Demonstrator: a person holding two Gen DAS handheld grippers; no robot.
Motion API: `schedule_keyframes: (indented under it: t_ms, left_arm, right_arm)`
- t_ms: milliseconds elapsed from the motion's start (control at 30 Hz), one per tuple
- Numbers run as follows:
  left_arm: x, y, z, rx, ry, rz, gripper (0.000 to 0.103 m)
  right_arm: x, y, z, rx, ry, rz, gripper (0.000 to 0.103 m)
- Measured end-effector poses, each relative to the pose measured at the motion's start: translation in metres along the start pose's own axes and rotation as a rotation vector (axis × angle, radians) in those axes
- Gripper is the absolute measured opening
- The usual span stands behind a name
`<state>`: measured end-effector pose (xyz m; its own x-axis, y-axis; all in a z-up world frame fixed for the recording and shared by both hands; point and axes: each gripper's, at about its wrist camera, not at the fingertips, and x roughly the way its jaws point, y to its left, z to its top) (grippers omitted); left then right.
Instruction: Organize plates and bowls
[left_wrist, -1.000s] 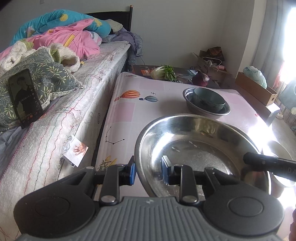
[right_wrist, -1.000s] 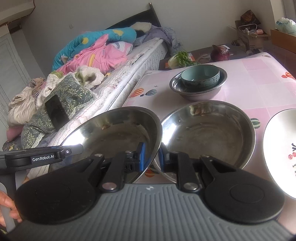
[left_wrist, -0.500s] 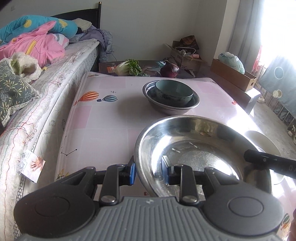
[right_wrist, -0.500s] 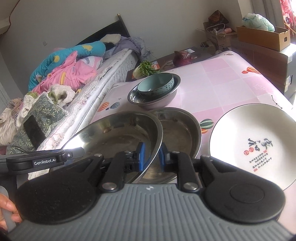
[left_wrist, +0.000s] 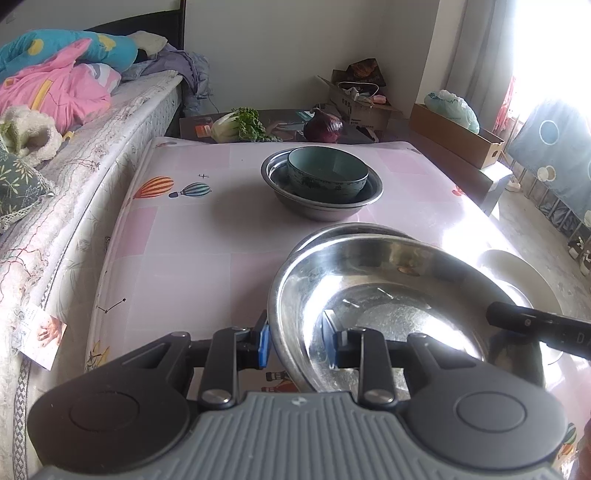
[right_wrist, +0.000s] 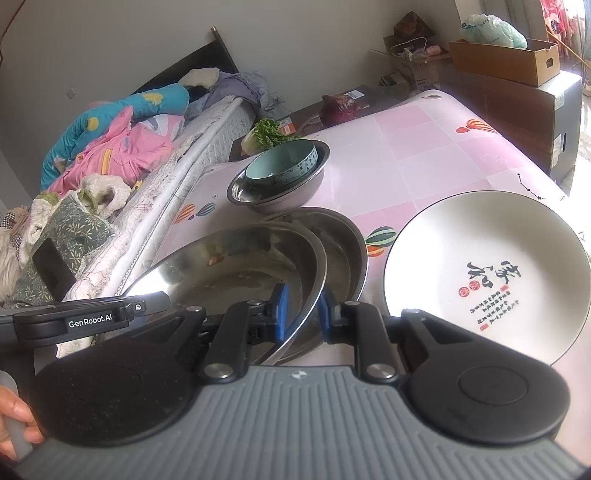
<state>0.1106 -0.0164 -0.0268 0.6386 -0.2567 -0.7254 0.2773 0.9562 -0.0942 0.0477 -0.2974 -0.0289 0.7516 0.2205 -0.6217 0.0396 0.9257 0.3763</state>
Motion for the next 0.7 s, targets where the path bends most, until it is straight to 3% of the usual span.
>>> schedule_keyframes:
  t_ms: [700]
  left_arm:
    - [0.015,-0.006,0.002,0.006,0.041,-0.005,0.029]
  right_arm:
    - [0.015,-0.007,0.001,0.018,0.036,-0.015,0.022]
